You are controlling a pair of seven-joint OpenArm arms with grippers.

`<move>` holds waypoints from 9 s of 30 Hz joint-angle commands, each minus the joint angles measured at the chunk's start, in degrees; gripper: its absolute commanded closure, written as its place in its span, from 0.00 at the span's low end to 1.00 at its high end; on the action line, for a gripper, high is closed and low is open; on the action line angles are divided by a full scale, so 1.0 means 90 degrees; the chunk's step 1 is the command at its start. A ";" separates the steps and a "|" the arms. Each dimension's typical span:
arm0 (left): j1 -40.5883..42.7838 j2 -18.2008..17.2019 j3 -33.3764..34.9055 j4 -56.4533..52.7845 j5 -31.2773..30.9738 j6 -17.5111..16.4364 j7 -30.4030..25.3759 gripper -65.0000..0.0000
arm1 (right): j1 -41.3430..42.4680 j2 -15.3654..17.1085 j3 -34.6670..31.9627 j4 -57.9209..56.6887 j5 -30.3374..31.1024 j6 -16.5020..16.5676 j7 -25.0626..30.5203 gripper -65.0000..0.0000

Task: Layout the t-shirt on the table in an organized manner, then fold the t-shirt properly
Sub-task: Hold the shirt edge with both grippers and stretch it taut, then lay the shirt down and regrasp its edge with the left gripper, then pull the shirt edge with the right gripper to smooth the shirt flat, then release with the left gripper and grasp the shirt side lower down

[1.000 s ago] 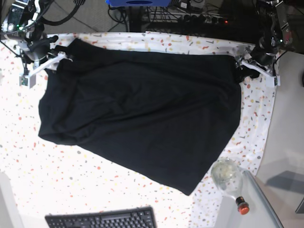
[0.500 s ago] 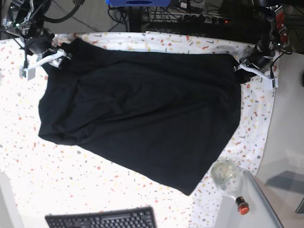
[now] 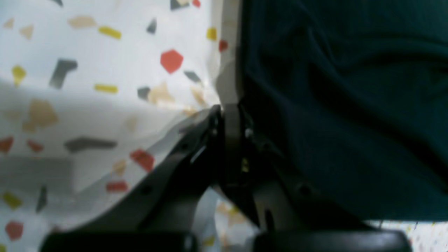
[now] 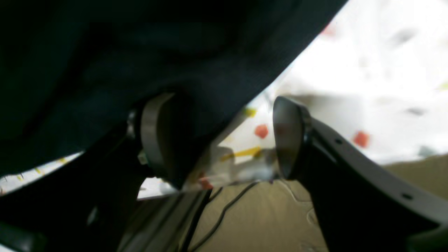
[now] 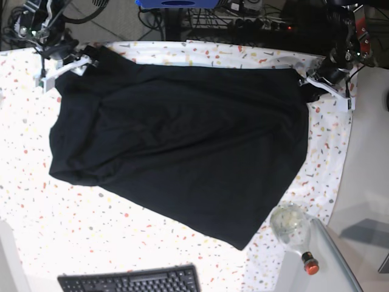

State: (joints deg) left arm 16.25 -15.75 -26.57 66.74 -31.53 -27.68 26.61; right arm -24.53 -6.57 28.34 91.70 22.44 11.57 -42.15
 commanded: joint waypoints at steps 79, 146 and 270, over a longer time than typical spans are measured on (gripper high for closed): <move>0.0456 0.1413 0.1277 0.2611 0.4358 0.1166 0.0526 1.00 | -0.0004 0.1018 0.0695 0.0346 0.0003 0.0477 -0.1182 1.00; 0.0768 0.1520 0.0544 0.2621 0.4348 0.1137 0.0526 1.00 | 0.2067 0.1467 0.1770 -0.1012 -0.2254 -0.0617 -0.0205 1.00; -0.3422 0.1090 0.2625 -0.1384 0.3498 0.1166 0.0731 1.00 | 0.4157 0.2991 0.0881 -0.5359 -0.2254 0.0165 0.1572 1.00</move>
State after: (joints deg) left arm -14.24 -6.15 -3.11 53.95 -0.91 -17.96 31.73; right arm 12.03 19.18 36.14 43.18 2.59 13.45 -27.79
